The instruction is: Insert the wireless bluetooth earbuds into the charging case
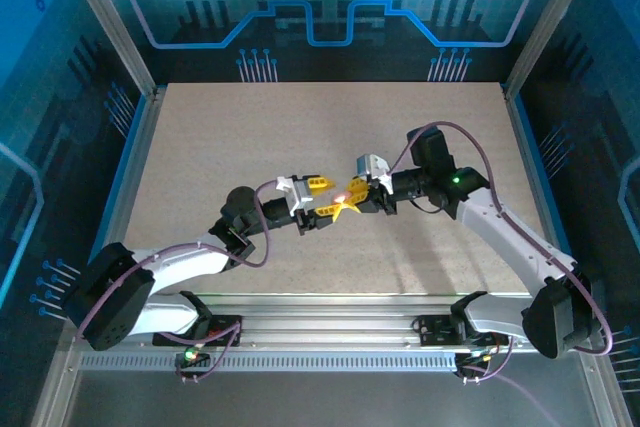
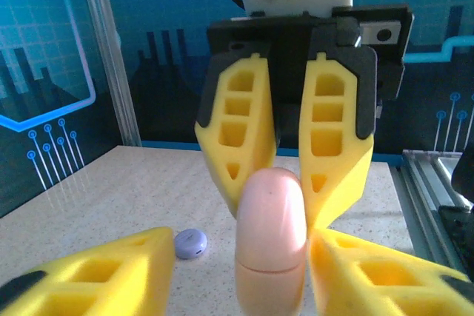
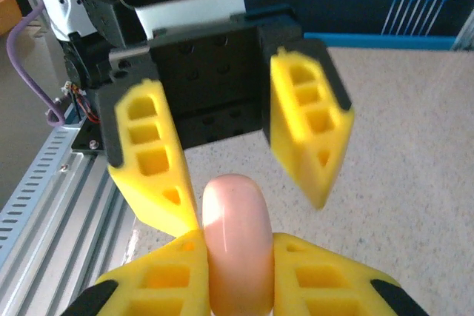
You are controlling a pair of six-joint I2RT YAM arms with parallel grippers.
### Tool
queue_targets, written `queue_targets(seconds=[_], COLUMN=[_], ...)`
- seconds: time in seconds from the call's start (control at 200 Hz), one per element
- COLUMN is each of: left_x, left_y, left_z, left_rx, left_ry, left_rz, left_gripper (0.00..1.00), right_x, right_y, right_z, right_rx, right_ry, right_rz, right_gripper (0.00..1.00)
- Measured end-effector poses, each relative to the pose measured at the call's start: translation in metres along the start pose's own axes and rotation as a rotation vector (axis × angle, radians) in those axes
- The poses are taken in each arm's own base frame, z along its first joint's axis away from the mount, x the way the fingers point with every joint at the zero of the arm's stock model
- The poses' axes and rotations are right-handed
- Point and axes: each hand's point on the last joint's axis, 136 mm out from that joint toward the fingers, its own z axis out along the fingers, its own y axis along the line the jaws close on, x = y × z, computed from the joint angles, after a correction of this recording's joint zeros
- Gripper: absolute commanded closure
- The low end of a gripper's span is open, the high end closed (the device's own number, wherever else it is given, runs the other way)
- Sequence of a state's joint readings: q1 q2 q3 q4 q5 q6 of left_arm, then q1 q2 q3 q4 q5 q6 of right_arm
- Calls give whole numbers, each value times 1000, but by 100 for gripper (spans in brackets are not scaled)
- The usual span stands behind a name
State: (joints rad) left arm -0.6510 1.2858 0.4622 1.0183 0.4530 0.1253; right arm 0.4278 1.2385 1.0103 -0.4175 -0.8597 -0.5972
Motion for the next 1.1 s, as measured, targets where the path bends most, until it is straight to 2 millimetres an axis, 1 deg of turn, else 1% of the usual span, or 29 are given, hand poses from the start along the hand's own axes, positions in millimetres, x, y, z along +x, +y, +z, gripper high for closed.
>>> queue_targets(seconds=[0.19,0.29,0.375,0.46,0.655,0.77,0.96,1.101], left_x=[3,7,14,26,63,83,102,115], left_y=[6,11,15,22,37,46,63,66], left_z=[1,1,2,3,4,2,0,0], left_rx=[-35,-58,-82,-116,-194,-239,-306,-322], left_ry=[7,17,34,65,165,222,275,309], left_rz=[3,-2,-11,-24,-79,-123,-189,-231], left_gripper=[26,20,15,10,7,6,6,5], right_x=[19,26,31,42,74,97,137,168], right_y=[-10,-18,-27,-39,-70,-88,-110,-130], right_z=[-13,-19,-24,-27,-30,-30,-31,-34], right_rx=[54,84,107,134,181,208,244,267], right_ry=[64,98,122,152,225,273,349,396], right_rz=[104,156,204,270,454,556,690,782], right_gripper=[79,79,79,78,78,78,78,80])
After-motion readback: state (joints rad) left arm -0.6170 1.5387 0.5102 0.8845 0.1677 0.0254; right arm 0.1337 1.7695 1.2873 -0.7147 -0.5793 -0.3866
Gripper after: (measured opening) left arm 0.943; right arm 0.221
